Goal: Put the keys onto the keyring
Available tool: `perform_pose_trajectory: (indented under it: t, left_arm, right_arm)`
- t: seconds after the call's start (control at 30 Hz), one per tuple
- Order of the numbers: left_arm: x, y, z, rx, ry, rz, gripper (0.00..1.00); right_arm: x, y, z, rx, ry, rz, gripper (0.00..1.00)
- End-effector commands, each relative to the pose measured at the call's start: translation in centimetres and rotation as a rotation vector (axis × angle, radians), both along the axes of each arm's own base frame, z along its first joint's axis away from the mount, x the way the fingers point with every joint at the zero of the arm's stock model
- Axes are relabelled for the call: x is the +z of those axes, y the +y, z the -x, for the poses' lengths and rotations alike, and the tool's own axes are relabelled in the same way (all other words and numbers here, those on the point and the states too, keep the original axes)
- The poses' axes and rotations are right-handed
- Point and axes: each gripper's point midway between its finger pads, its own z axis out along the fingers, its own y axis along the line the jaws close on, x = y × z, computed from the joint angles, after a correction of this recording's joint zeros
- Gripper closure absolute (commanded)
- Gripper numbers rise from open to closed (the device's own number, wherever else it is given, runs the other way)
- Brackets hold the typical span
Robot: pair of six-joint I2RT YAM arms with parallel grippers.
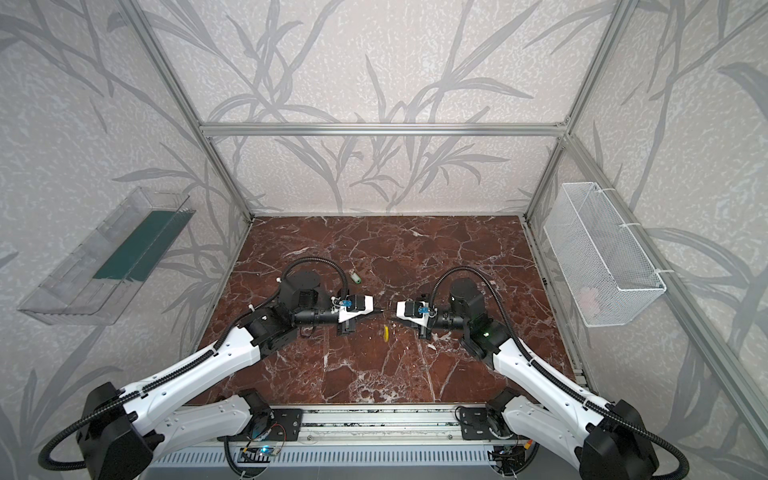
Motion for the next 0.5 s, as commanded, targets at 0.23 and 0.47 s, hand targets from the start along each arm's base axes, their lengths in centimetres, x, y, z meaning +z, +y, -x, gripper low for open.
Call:
perform_pose_trajectory:
  t: [0.23, 0.47]
  left_arm:
    - [1.63, -0.02, 1.36, -0.077, -0.059, 0.005, 1.0]
    - [1.28, 0.08, 1.71, -0.095, -0.068, -0.03, 1.0]
  right_arm:
    - [0.9, 0.81, -0.1, -0.012, -0.026, 0.004, 0.81]
    - [0.93, 1.3, -0.27, -0.018, -0.022, -0.001, 0.89]
